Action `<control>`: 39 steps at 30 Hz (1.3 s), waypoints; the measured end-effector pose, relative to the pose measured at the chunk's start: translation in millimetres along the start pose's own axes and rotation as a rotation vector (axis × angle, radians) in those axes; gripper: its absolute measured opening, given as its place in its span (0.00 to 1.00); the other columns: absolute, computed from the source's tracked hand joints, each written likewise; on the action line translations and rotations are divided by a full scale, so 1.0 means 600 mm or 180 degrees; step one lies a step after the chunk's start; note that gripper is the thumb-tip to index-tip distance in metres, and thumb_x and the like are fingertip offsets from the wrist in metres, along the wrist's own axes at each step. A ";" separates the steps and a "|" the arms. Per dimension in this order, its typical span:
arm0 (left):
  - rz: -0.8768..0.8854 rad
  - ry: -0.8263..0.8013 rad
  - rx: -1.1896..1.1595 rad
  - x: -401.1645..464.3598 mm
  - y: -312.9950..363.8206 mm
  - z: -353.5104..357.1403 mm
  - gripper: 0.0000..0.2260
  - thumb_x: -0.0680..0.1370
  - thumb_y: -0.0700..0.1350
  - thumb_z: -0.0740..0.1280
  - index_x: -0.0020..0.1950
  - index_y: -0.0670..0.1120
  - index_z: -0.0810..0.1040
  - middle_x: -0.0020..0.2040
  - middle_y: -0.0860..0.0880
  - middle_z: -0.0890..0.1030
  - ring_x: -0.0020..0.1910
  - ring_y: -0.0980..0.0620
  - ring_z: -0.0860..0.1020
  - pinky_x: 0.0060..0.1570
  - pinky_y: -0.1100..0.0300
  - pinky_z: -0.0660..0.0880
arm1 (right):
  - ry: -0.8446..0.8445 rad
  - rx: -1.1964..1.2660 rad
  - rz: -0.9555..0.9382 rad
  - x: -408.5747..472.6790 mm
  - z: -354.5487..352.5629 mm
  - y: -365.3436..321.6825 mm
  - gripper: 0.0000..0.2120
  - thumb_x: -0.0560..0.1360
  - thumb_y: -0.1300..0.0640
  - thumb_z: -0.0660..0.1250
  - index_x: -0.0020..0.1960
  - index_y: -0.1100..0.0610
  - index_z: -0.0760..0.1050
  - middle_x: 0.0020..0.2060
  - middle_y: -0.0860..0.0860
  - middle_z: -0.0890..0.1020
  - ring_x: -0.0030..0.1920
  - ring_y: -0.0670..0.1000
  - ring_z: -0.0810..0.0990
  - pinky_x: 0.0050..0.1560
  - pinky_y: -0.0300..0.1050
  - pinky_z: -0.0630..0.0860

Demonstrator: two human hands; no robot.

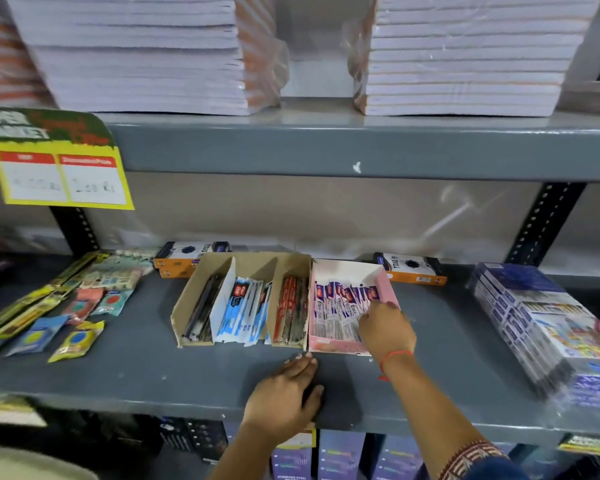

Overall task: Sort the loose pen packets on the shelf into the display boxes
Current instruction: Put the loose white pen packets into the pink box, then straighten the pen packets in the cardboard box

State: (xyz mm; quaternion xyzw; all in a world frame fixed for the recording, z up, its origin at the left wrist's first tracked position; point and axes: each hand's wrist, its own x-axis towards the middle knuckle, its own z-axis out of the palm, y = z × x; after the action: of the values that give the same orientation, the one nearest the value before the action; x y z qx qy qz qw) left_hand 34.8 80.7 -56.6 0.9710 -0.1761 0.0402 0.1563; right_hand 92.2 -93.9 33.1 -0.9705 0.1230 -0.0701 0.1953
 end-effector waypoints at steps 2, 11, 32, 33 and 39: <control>-0.0054 -0.0013 0.0022 -0.014 -0.022 -0.006 0.23 0.80 0.58 0.51 0.74 0.53 0.57 0.75 0.56 0.57 0.73 0.59 0.53 0.66 0.63 0.60 | 0.0264 0.0002 -0.0154 -0.010 -0.004 -0.015 0.13 0.77 0.58 0.57 0.56 0.61 0.77 0.51 0.59 0.81 0.53 0.60 0.80 0.49 0.51 0.80; -0.0403 0.0144 0.0100 -0.077 -0.141 -0.048 0.23 0.79 0.59 0.52 0.73 0.54 0.59 0.75 0.57 0.58 0.73 0.58 0.56 0.65 0.60 0.63 | 0.0344 0.0746 -0.0886 -0.088 0.034 -0.136 0.10 0.78 0.53 0.59 0.48 0.59 0.74 0.46 0.59 0.83 0.46 0.61 0.81 0.40 0.46 0.74; 0.0106 0.1094 0.0356 -0.104 -0.231 -0.087 0.17 0.65 0.51 0.68 0.49 0.43 0.83 0.47 0.48 0.85 0.45 0.52 0.83 0.40 0.60 0.79 | -0.0714 -0.1250 -0.0998 -0.099 0.166 -0.287 0.13 0.76 0.66 0.57 0.56 0.61 0.76 0.50 0.56 0.83 0.51 0.57 0.83 0.43 0.46 0.77; 0.0106 0.1101 0.0332 -0.104 -0.231 -0.087 0.17 0.65 0.50 0.68 0.50 0.43 0.83 0.47 0.48 0.85 0.45 0.51 0.83 0.41 0.59 0.79 | -0.0726 -0.1259 -0.0985 -0.098 0.166 -0.290 0.13 0.76 0.67 0.57 0.56 0.61 0.76 0.50 0.56 0.84 0.51 0.57 0.83 0.42 0.46 0.76; 0.0091 0.1044 0.0294 -0.104 -0.229 -0.090 0.18 0.66 0.49 0.68 0.51 0.42 0.83 0.48 0.46 0.85 0.46 0.50 0.83 0.44 0.56 0.80 | -0.0668 -0.0916 -0.0609 -0.095 0.156 -0.290 0.14 0.77 0.65 0.55 0.59 0.62 0.74 0.55 0.57 0.81 0.55 0.58 0.81 0.48 0.49 0.78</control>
State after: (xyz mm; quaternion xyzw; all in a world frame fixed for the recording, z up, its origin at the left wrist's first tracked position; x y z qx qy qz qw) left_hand 24.0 240.8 -53.7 0.9550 -0.1600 0.2084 0.1376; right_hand 91.4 110.7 11.7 -0.9976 0.0179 0.0315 0.0589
